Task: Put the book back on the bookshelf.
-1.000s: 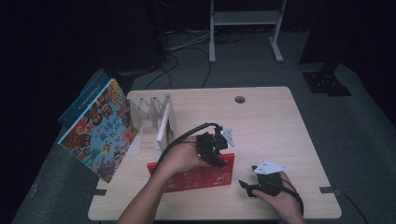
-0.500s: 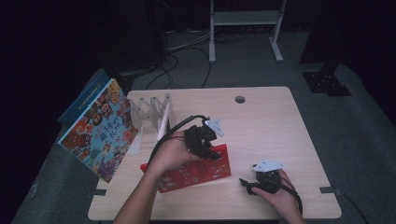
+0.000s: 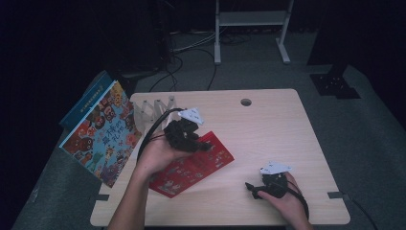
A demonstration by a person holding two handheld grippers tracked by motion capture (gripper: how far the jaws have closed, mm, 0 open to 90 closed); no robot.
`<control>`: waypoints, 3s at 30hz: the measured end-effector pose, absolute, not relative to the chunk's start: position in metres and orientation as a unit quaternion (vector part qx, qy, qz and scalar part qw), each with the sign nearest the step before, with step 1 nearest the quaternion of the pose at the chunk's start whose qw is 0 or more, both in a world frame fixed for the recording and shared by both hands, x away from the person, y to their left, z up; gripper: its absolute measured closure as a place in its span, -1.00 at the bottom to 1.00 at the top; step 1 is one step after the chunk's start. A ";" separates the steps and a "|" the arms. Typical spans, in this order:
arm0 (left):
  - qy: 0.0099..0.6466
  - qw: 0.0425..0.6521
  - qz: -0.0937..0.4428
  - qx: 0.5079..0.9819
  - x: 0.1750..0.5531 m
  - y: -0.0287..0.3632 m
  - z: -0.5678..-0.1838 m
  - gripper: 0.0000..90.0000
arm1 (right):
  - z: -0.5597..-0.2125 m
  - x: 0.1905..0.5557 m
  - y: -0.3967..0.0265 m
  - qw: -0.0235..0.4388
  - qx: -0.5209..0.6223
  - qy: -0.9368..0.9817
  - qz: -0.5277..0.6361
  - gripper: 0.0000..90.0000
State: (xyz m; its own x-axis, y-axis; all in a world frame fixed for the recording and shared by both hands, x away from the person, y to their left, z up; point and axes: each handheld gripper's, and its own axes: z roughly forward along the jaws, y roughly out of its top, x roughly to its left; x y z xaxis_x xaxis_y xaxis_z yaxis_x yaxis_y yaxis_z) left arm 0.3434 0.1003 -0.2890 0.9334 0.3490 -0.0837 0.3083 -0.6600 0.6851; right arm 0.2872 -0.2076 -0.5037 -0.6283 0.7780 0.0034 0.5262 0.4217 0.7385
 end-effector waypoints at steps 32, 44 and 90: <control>0.295 0.450 0.115 0.835 0.312 0.228 -0.261 0.77 | -0.504 0.289 -0.208 0.174 0.401 0.823 0.362 -0.67; 0.333 0.460 0.135 0.812 0.302 0.272 -0.253 0.77 | -0.504 0.290 -0.208 0.176 0.401 0.823 0.363 -0.67; 0.467 0.465 0.307 0.687 0.365 0.299 -0.274 0.77 | -0.504 0.291 -0.208 0.176 0.402 0.822 0.363 -0.67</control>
